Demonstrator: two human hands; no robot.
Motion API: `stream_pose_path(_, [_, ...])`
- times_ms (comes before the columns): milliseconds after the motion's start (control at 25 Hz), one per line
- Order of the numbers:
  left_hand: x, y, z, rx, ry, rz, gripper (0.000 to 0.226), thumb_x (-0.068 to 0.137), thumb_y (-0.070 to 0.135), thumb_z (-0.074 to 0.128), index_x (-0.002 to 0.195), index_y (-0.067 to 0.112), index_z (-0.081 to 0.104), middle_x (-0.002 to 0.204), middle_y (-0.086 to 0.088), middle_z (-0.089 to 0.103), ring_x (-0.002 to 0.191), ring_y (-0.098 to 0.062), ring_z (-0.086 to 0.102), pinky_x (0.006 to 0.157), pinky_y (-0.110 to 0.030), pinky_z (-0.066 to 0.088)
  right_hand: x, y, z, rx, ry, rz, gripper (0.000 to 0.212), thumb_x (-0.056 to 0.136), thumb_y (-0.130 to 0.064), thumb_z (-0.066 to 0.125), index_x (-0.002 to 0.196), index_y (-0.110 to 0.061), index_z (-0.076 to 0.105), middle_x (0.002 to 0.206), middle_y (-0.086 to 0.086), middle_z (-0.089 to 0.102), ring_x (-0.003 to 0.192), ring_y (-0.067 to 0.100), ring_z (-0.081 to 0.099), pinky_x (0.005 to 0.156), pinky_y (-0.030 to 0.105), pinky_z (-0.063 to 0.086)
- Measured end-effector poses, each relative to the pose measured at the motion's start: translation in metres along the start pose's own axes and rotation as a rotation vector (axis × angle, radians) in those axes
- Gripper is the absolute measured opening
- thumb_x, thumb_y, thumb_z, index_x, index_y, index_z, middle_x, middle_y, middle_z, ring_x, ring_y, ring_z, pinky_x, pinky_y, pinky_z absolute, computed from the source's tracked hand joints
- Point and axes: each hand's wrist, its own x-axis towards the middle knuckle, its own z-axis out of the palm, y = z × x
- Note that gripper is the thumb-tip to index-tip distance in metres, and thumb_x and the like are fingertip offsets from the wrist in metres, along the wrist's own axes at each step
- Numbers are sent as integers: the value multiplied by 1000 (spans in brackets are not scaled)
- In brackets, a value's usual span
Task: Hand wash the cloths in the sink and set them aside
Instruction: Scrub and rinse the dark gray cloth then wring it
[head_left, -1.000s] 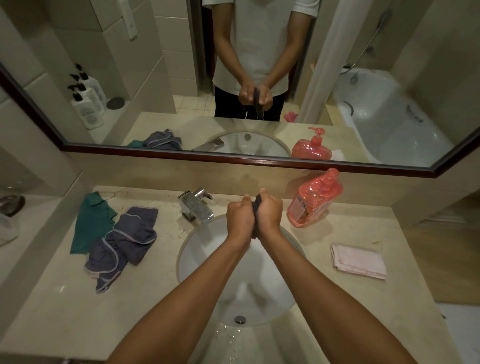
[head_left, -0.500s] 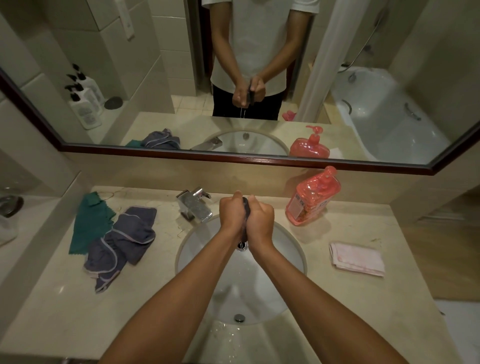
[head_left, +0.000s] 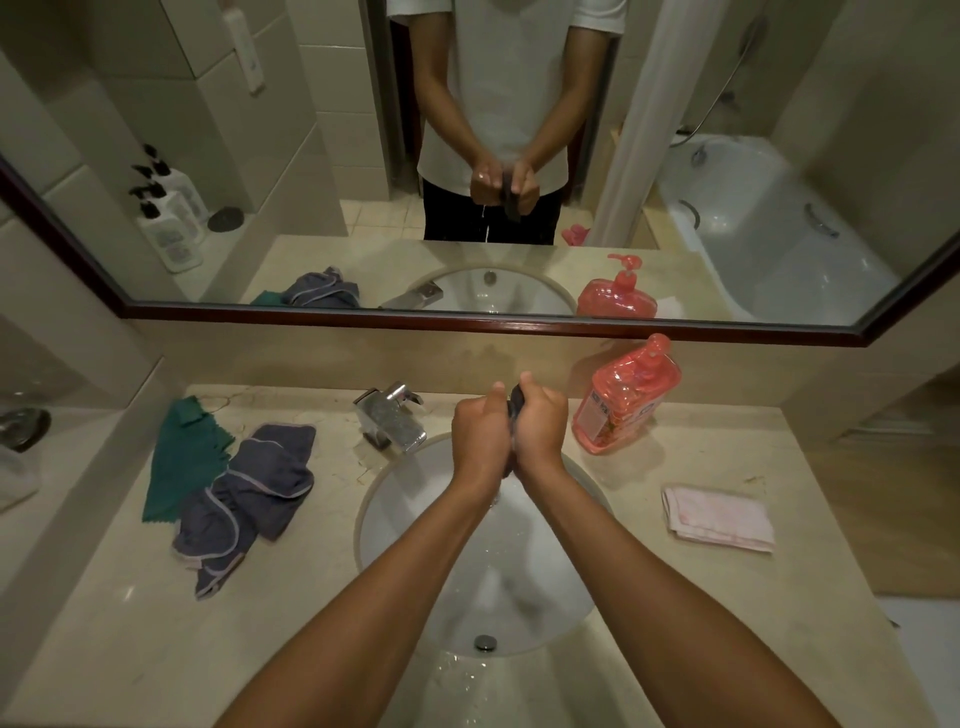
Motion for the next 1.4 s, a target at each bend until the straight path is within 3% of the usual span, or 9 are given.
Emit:
stream_pose_path(200, [13,6,-9,-1,65,43,55,103,27,48,49,17,36,41,7,37,40,-11,35,51,-30,31,-20,16,1,13,-53,-8,58,102,-15,48,44,-23,44,45,-5,41,47,12,38,51,29,30])
stream_pose_path(400, [-4,-6,1,76,43,123,63,104,34,45,43,20,49,41,8,47,40,-4,42,53,-29,35,2,2,-2,-17,1,-9,60,102,-12,48,44,-21,37,44,-4,35,48,13,31,57,34,28])
stream_pose_path(520, [11,1,-4,5,84,111,61,105,36,45,47,20,38,40,7,41,39,-7,37,54,-30,33,-18,11,-1,-69,-35,-33,61,103,-16,46,42,-22,45,44,-8,42,47,10,39,53,29,33])
stream_pose_path(720, [1,0,6,-30,86,87,65,104,38,46,42,19,45,41,6,47,40,-10,43,51,-29,36,5,-12,1,-20,-11,-33,55,100,-12,48,46,-20,39,45,-3,34,45,9,31,52,31,29])
stream_pose_path(880, [22,7,-2,-63,89,44,59,104,33,46,47,18,38,42,5,39,43,-14,38,56,-31,33,-19,4,1,-57,-51,-47,62,101,-12,47,40,-23,48,41,-12,40,42,3,36,47,23,32])
stream_pose_path(1040, [2,-4,9,-23,60,40,66,104,33,47,40,18,46,39,7,45,38,-8,42,50,-28,34,6,-8,-4,-5,-7,28,55,99,-10,50,46,-20,41,43,-6,36,45,9,32,54,32,29])
stream_pose_path(1240, [22,8,-2,-51,87,21,60,104,30,47,46,18,39,39,7,40,38,-9,37,51,-28,32,-19,5,1,-33,-66,-2,60,100,-13,49,41,-22,51,43,-10,43,43,4,38,47,23,33])
stream_pose_path(1400, [5,0,7,48,72,64,56,102,31,48,48,16,45,40,7,47,38,-5,41,46,-26,33,5,-10,-2,29,-6,53,51,99,-10,50,49,-16,41,48,-1,35,48,10,31,55,32,28])
